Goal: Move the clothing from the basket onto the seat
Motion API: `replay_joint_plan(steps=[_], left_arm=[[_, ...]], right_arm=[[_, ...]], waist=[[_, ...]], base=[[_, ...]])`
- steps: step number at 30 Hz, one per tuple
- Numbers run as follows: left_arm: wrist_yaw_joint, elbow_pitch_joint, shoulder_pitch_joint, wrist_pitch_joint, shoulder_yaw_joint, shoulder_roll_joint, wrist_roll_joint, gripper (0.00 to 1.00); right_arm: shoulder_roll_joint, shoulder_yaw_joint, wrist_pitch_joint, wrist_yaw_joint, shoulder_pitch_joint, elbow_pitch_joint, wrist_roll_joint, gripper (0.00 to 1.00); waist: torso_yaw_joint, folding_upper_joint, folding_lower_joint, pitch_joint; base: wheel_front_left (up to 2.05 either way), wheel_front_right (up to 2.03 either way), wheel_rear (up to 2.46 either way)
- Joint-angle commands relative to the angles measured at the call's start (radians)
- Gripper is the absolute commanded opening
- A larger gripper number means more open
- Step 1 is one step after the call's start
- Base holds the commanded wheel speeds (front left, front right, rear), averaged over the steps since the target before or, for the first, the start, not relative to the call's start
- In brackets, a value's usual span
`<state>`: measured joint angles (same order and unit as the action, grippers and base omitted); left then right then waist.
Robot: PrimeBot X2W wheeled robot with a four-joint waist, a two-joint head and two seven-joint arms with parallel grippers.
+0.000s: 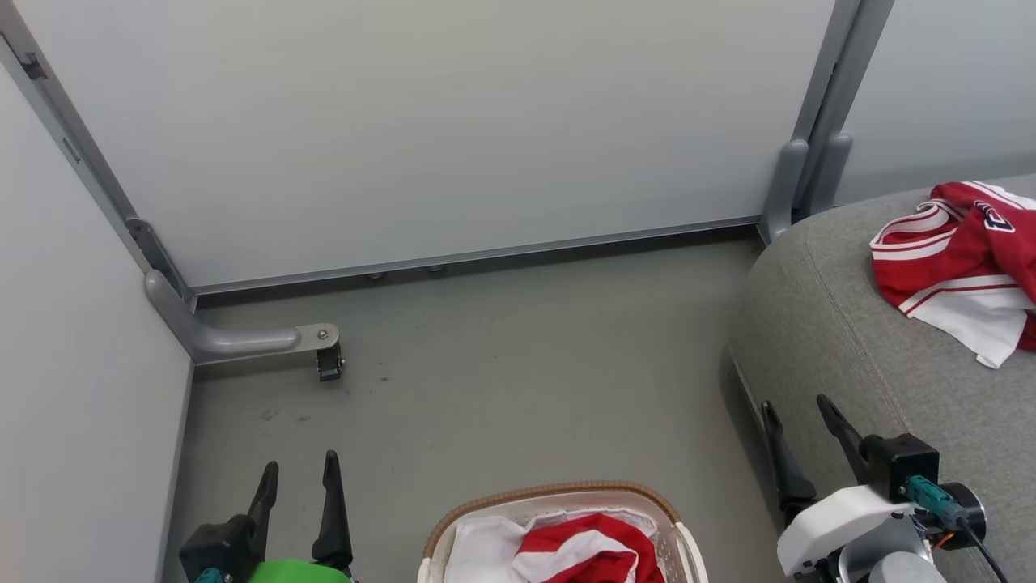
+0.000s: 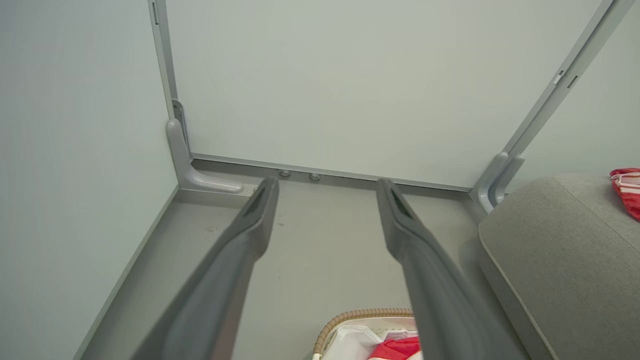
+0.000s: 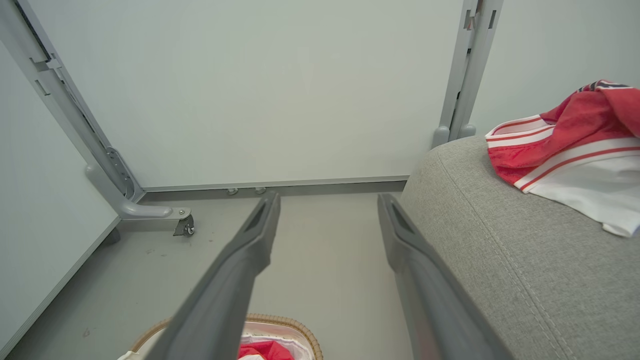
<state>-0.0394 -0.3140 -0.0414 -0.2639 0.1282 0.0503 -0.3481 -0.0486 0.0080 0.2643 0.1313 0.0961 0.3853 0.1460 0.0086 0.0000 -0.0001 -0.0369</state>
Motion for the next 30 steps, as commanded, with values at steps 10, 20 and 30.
replay_joint_plan(steps=[10,20,30], left_arm=[[0.004,-0.002,0.007,-0.001,0.000,0.000,0.007,1.00],[-0.015,-0.017,0.062,-0.001,0.030,0.000,0.006,1.00],[-0.057,-0.133,0.278,-0.001,0.217,0.001,0.013,1.00]], right_arm=[[-0.004,0.002,0.000,-0.001,0.007,0.007,0.003,1.00],[-0.003,-0.016,0.000,-0.001,0.030,-0.001,-0.014,1.00],[-0.003,-0.071,0.000,-0.001,0.137,-0.048,-0.045,1.00]], waist=[[-0.004,0.0000,0.0001,-0.002],[-0.029,0.0000,0.0001,0.027],[-0.078,0.0000,0.0001,0.207]], base=[[0.00,0.00,0.00],[0.00,0.00,0.00],[0.00,0.00,0.00]])
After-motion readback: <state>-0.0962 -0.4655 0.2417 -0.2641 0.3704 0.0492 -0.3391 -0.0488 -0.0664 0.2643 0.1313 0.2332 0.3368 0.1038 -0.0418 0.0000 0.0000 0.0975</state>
